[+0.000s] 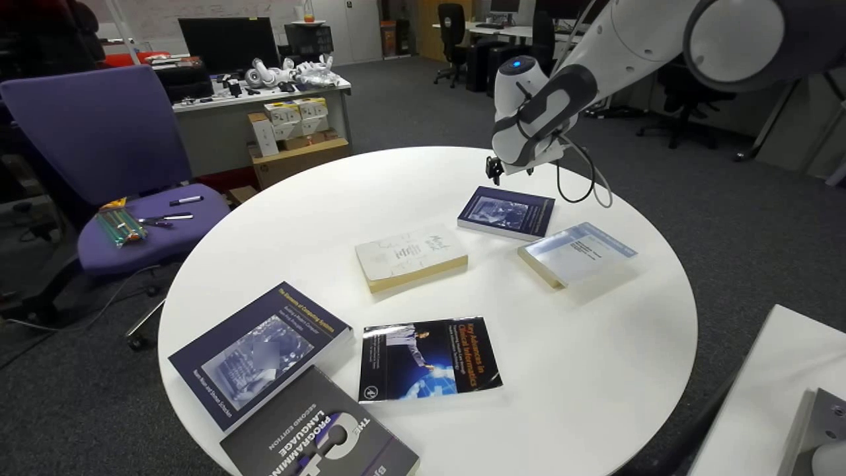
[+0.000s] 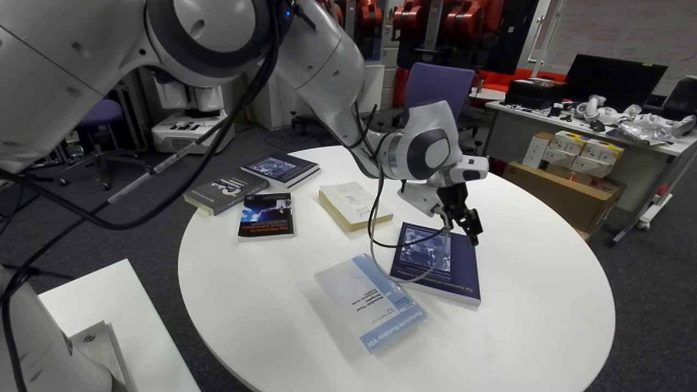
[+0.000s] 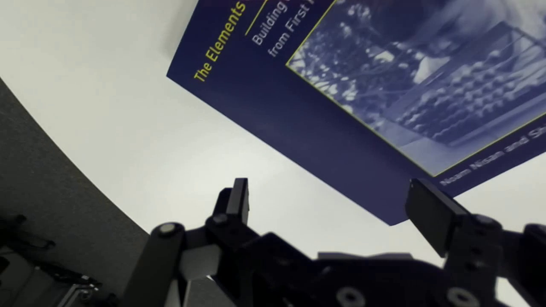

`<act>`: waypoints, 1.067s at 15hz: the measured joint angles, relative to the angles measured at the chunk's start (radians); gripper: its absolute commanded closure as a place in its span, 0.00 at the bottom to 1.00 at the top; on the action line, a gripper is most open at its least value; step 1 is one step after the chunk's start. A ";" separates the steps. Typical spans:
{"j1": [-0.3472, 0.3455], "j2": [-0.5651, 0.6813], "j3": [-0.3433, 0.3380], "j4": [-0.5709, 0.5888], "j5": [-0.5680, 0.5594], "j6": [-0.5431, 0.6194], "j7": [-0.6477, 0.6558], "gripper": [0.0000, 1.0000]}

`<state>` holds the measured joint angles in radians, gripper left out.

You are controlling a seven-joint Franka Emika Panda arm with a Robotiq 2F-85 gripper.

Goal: Move the blue book to the right

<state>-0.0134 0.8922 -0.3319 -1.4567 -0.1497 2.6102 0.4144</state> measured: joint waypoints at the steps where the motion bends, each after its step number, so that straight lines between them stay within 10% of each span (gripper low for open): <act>1: -0.009 0.021 -0.010 0.030 0.012 -0.011 0.019 0.00; 16: -0.133 0.196 -0.007 0.248 0.192 -0.078 0.173 0.00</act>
<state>-0.1469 1.0880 -0.3388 -1.2088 0.0419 2.5326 0.5875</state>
